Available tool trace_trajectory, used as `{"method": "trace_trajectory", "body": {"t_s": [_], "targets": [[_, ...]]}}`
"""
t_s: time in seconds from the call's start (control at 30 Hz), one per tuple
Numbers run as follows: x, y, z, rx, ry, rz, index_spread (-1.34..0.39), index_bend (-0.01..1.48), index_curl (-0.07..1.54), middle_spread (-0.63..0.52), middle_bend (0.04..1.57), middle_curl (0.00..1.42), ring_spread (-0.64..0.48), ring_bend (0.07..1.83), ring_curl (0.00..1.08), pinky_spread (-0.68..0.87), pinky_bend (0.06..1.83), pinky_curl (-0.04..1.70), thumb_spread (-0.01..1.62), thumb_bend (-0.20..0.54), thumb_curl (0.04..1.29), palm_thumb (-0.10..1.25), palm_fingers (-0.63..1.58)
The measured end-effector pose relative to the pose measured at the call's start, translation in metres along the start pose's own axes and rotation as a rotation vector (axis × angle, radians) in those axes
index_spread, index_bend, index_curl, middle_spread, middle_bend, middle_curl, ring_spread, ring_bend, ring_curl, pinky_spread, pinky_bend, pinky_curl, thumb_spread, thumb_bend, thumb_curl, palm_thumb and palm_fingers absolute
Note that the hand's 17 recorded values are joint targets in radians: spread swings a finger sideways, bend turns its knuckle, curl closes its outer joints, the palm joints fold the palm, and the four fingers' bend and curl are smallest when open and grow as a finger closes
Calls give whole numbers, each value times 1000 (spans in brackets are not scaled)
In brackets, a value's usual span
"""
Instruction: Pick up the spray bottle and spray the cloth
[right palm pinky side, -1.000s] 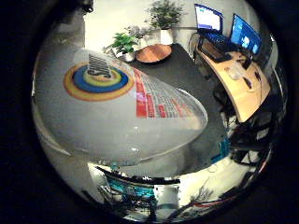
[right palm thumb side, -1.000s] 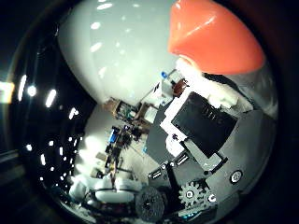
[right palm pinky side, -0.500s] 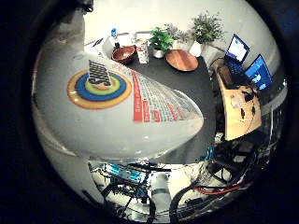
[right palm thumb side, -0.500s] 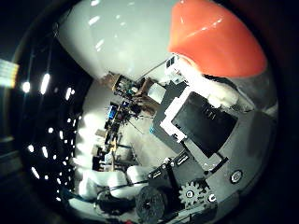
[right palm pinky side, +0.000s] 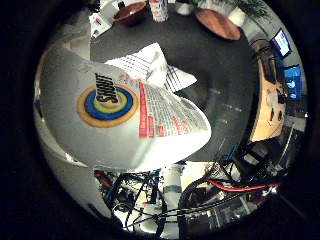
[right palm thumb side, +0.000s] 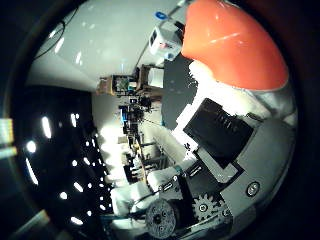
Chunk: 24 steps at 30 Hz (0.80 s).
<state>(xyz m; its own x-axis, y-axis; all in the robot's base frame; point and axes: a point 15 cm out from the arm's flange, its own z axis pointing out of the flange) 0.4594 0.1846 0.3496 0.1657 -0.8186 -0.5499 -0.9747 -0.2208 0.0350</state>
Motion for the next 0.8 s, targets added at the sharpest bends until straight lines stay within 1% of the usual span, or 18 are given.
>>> {"method": "trace_trajectory", "body": {"t_s": [0.1, 0.27, 0.5, 0.63, 0.7, 0.8], "targets": [[6, -4, 12, -21, 1, 12, -253, 1149, 611, -182, 1329, 639, -206, 1414, 546, -317, 1259, 618, 853, -10, 1090, 1014, 1256], [-3, -10, -3, -9, 5, -12, -252, 1150, 609, -182, 1329, 639, -205, 1415, 546, -312, 1258, 619, 858, -10, 1091, 1013, 1255], [-50, 7, -80, 98, 20, -101, -252, 1152, 608, -182, 1329, 639, -205, 1416, 545, -311, 1258, 620, 867, -11, 1090, 1017, 1255], [-76, 28, -121, 176, 27, -146, -252, 1150, 607, -182, 1330, 639, -205, 1416, 545, -311, 1258, 620, 868, -11, 1090, 1016, 1255], [-87, 41, -136, 204, 29, -168, -252, 1149, 607, -182, 1329, 639, -205, 1416, 545, -314, 1258, 620, 869, -11, 1090, 1016, 1255], [-97, 57, -141, 193, 29, -187, -252, 1148, 608, -182, 1329, 639, -205, 1416, 545, -318, 1258, 620, 869, -11, 1090, 1016, 1255]]}}
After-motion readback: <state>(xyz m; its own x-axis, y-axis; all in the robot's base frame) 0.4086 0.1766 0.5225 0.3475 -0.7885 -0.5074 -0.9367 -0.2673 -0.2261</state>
